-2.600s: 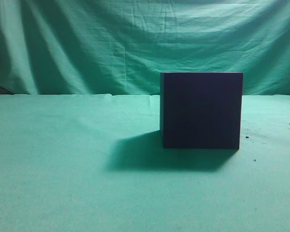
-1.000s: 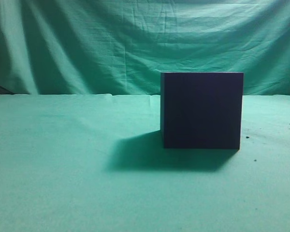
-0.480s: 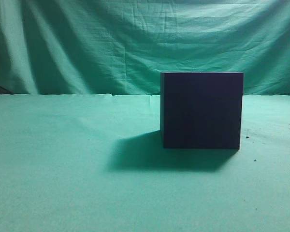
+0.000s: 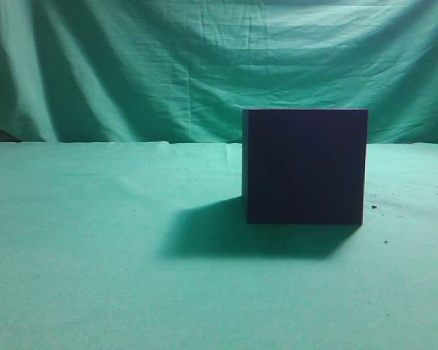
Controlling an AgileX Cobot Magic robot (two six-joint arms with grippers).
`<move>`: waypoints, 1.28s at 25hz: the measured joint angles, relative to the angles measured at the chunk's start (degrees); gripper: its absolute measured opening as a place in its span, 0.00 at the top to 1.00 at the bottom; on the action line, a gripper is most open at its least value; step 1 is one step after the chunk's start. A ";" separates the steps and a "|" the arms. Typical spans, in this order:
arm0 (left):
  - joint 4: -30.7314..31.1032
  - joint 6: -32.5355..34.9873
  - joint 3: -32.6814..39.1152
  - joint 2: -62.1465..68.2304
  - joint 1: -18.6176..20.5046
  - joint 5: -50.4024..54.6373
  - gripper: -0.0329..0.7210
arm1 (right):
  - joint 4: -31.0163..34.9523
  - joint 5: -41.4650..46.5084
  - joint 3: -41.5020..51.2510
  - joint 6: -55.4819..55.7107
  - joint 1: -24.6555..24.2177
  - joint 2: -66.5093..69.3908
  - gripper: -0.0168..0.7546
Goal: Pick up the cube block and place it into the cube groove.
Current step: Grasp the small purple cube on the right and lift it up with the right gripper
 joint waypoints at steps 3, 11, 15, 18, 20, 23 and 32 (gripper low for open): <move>0.00 0.00 0.00 0.00 0.00 0.00 0.96 | -0.72 0.03 -1.04 0.45 0.95 5.03 0.98; 0.00 0.00 0.00 0.00 0.00 0.00 0.96 | -4.59 -5.39 -1.16 7.38 1.05 13.09 0.59; 0.00 0.00 0.00 0.00 0.00 0.00 0.96 | -7.21 -6.80 -1.16 11.86 1.05 15.37 0.23; 0.00 0.00 0.00 0.00 0.00 0.00 0.96 | -8.73 -7.45 -1.26 13.79 1.05 17.30 0.17; 0.00 0.00 0.00 0.00 0.00 0.00 0.96 | -9.21 -7.73 -1.47 14.37 1.05 18.84 0.17; 0.00 0.00 0.00 0.00 0.00 0.00 0.96 | -10.05 -8.53 -1.47 15.50 1.05 21.34 0.17; 0.00 0.00 0.00 0.00 0.00 0.00 0.96 | -12.02 -10.22 -1.47 18.19 1.05 22.92 0.36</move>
